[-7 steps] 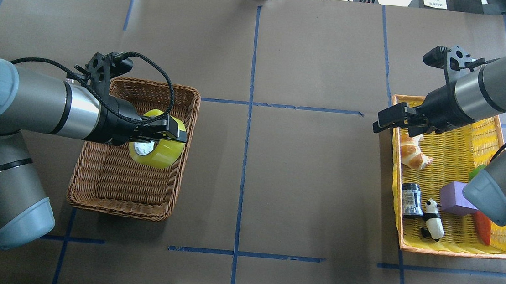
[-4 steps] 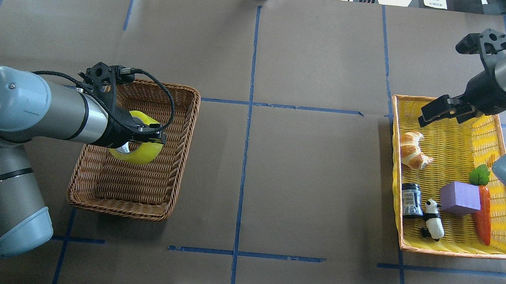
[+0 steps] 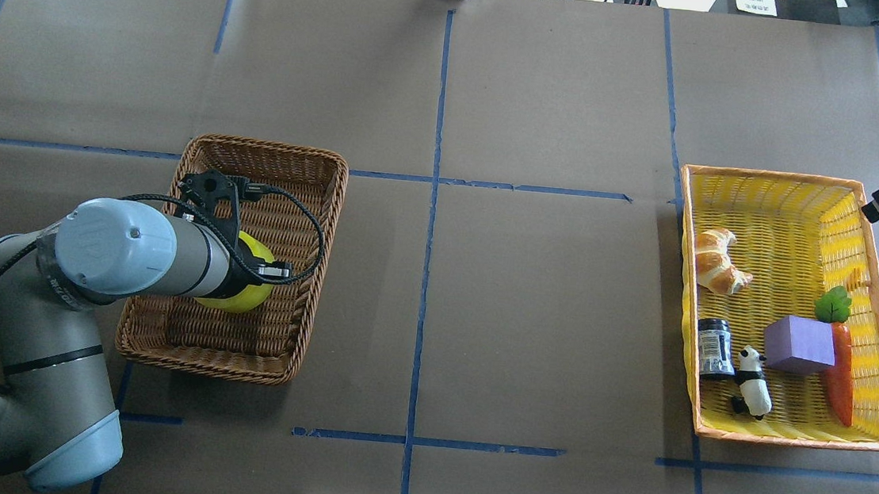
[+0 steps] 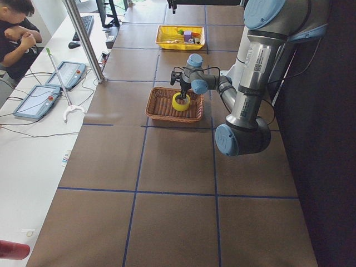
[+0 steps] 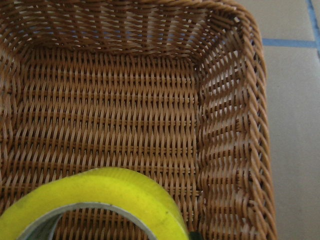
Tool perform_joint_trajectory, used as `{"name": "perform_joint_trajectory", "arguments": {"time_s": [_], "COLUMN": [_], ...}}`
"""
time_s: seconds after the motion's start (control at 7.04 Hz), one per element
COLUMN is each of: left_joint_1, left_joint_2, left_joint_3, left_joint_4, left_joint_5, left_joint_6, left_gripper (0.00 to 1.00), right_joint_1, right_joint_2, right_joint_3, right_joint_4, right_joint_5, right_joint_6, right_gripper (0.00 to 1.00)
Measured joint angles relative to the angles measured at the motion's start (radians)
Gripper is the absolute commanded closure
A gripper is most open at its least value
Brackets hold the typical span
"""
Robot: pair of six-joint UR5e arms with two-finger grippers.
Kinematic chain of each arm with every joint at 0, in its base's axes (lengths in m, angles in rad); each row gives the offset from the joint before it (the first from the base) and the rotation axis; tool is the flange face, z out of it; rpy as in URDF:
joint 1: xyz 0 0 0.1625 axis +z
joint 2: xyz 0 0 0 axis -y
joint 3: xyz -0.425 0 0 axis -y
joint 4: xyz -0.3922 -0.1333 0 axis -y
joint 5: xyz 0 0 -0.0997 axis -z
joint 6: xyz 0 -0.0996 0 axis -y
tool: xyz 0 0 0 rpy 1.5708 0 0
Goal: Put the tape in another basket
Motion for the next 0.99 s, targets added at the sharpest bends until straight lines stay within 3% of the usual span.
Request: {"name": "perform_joint_trajectory", "arguments": {"time_s": [0.14, 0.28, 0.57, 0.71, 0.99], "left_joint_1": [0.003, 0.002, -0.016, -0.058, -0.228], "left_joint_2": [-0.001, -0.003, -0.012, -0.012, 0.019], "left_joint_3": [0.015, 0.013, -0.04, -0.068, -0.1], "left_joint_4": [0.003, 0.029, 0.134, 0.179, 0.242], "left_joint_5": [0.004, 0.004, -0.01, -0.063, -0.263], "left_joint_6": [0.03, 0.106, 0.232, 0.299, 0.496], "left_gripper": [0.07, 0.0, 0.0, 0.0, 0.0], "right_joint_1": [0.02, 0.032, 0.053, 0.082, 0.174], "right_joint_2": [-0.016, -0.024, -0.039, -0.059, -0.118], "right_joint_3": [0.0, -0.001, -0.004, -0.011, -0.046], "right_joint_4": [-0.003, -0.004, -0.004, -0.004, -0.004], "right_joint_5": [0.004, 0.006, 0.01, 0.016, 0.026], "right_joint_6": [-0.04, -0.061, -0.096, -0.148, -0.31], "right_gripper": [0.0, 0.0, 0.0, 0.0, 0.0]}}
